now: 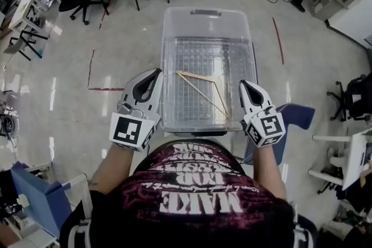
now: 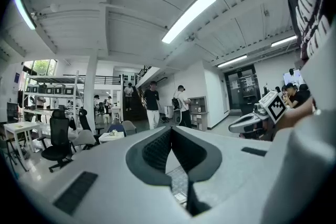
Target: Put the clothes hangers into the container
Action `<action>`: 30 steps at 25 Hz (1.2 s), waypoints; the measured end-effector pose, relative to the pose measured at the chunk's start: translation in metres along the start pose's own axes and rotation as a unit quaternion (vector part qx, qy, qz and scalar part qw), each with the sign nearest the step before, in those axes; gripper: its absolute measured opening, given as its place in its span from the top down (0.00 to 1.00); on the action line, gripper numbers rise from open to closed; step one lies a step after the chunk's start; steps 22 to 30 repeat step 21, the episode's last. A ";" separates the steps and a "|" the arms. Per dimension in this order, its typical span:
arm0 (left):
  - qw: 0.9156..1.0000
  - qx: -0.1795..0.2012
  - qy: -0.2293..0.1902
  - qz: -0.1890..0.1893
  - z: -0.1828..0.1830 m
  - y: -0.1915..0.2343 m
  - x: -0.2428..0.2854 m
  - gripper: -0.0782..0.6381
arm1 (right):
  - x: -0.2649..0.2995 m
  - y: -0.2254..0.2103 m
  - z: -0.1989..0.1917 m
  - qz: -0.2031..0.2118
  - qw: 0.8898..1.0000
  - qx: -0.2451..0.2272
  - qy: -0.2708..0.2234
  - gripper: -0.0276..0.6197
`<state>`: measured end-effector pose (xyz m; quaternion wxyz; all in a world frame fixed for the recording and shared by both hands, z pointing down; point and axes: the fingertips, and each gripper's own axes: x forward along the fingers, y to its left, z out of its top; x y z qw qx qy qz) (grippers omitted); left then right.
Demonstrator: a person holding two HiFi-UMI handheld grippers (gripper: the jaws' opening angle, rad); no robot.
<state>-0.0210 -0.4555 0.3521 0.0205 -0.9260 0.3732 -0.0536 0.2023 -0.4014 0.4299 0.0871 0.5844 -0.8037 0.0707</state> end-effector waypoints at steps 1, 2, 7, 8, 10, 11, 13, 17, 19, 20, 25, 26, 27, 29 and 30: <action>1.000 0.000 0.000 -0.002 0.000 -0.001 0.000 0.88 | -0.003 0.001 0.008 0.001 1.000 -0.002 -0.006 0.95; 1.000 -0.001 0.000 -0.004 0.000 -0.001 0.000 0.88 | -0.007 0.002 0.016 0.002 1.000 -0.003 -0.011 0.95; 1.000 -0.003 0.001 -0.019 0.000 -0.005 0.005 0.88 | -0.018 0.006 0.039 0.001 1.000 -0.010 -0.020 0.95; 1.000 -0.003 0.001 -0.023 0.000 -0.005 0.006 0.88 | -0.019 0.007 0.041 0.000 1.000 -0.011 -0.020 0.95; 1.000 -0.003 -0.001 -0.028 0.001 -0.006 0.008 0.88 | -0.021 0.008 0.042 -0.002 1.000 -0.009 -0.018 0.95; 1.000 -0.003 -0.003 -0.031 0.002 -0.006 0.010 0.88 | -0.021 0.007 0.041 -0.002 1.000 -0.007 -0.017 0.95; 0.999 -0.002 -0.004 -0.037 0.003 -0.009 0.013 0.88 | -0.024 0.006 0.039 -0.004 1.000 -0.002 -0.016 0.95; 0.999 -0.002 -0.004 -0.044 0.003 -0.013 0.019 0.88 | -0.024 0.002 0.041 -0.007 1.000 0.003 -0.016 0.95; 0.999 -0.003 -0.004 -0.045 0.002 -0.013 0.021 0.88 | -0.023 0.001 0.042 -0.005 1.000 0.002 -0.016 0.95; 0.999 -0.003 -0.003 -0.045 0.001 -0.013 0.022 0.88 | -0.023 0.000 0.042 -0.005 1.000 0.002 -0.016 0.95; 0.999 -0.003 -0.003 -0.045 0.000 -0.013 0.022 0.88 | -0.022 0.000 0.042 -0.004 1.000 0.001 -0.016 0.95; 0.999 -0.003 -0.003 -0.045 0.000 -0.013 0.022 0.88 | -0.022 0.000 0.042 -0.004 1.000 0.001 -0.016 0.95; 0.999 -0.003 -0.003 -0.045 0.000 -0.013 0.022 0.88 | -0.022 0.000 0.042 -0.004 1.000 0.001 -0.016 0.95; 0.999 -0.003 -0.003 -0.045 0.000 -0.013 0.022 0.88 | -0.022 0.000 0.042 -0.004 1.000 0.001 -0.016 0.95; 0.999 -0.003 -0.003 -0.045 0.000 -0.013 0.022 0.88 | -0.022 0.000 0.042 -0.004 1.000 0.001 -0.016 0.95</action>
